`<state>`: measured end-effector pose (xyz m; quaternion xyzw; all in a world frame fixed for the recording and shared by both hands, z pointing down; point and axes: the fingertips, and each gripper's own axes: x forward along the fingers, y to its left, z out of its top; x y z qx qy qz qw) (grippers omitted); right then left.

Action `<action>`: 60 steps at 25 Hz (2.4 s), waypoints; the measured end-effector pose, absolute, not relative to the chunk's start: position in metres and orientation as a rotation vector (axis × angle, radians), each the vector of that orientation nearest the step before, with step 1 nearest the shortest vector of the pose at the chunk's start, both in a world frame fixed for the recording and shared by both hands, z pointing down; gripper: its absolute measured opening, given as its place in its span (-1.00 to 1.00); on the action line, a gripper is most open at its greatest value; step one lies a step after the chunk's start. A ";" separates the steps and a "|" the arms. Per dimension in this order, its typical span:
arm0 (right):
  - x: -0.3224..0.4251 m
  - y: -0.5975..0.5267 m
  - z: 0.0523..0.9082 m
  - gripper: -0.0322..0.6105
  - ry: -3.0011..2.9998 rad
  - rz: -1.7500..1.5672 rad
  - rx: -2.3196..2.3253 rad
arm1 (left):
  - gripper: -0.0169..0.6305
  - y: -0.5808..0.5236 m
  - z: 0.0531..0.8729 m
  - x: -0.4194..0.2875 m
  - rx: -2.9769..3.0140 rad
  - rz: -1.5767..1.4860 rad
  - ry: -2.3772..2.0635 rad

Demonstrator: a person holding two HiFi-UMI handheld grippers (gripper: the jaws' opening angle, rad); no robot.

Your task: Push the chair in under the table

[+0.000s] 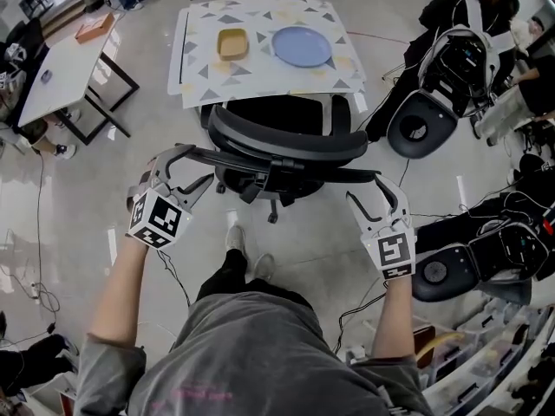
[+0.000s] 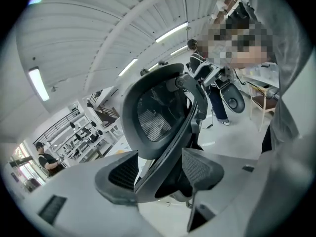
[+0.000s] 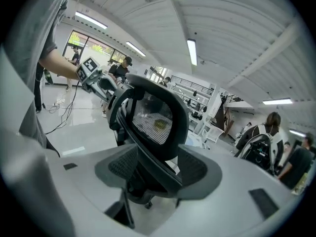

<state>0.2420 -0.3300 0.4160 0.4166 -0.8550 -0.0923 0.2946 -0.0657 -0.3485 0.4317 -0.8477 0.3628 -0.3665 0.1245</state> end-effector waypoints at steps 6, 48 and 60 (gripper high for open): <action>0.239 -0.325 0.393 -0.10 -2.382 -0.193 1.200 | -0.22 -0.340 0.407 -0.057 -2.515 -0.924 1.145; 0.123 -0.298 0.325 -0.69 -2.637 -0.011 1.507 | -0.87 -0.345 0.353 -0.111 -2.852 -0.303 1.226; 0.131 -0.294 0.321 -0.77 -2.675 0.067 1.535 | -0.92 -0.340 0.349 -0.102 -2.882 -0.268 1.246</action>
